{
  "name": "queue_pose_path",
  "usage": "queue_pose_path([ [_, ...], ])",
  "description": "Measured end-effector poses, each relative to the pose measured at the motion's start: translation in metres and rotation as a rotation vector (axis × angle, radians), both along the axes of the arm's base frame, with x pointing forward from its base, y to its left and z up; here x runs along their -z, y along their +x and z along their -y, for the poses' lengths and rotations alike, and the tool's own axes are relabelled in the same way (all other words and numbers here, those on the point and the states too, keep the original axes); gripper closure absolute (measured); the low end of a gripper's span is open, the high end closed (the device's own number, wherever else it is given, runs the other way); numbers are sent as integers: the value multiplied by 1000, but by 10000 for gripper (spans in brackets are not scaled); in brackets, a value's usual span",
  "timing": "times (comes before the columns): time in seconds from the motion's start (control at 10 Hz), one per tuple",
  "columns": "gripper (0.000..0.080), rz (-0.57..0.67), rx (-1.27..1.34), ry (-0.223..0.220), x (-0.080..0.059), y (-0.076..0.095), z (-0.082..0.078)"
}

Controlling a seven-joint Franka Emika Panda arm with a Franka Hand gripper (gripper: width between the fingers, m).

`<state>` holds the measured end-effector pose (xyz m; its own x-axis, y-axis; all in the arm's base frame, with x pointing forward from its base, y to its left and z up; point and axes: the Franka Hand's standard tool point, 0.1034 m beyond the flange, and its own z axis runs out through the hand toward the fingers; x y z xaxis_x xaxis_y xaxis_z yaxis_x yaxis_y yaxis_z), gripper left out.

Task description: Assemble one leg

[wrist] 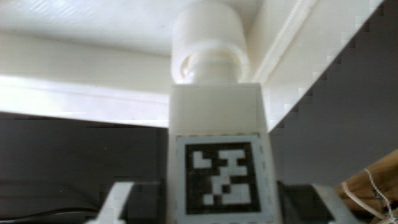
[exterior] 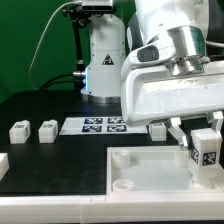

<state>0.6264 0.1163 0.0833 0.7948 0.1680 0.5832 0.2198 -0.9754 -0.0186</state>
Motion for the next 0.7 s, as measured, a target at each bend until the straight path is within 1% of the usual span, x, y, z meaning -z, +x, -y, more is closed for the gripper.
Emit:
queue_pose_path([
  [0.2,507,0,10,3,1,-2,0],
  [0.3,507,-10,11,1,9,-5,2],
  [0.6,507,-1,12,2,10,-3,2],
  [0.7,450,-17,10,1,12,-4,1],
])
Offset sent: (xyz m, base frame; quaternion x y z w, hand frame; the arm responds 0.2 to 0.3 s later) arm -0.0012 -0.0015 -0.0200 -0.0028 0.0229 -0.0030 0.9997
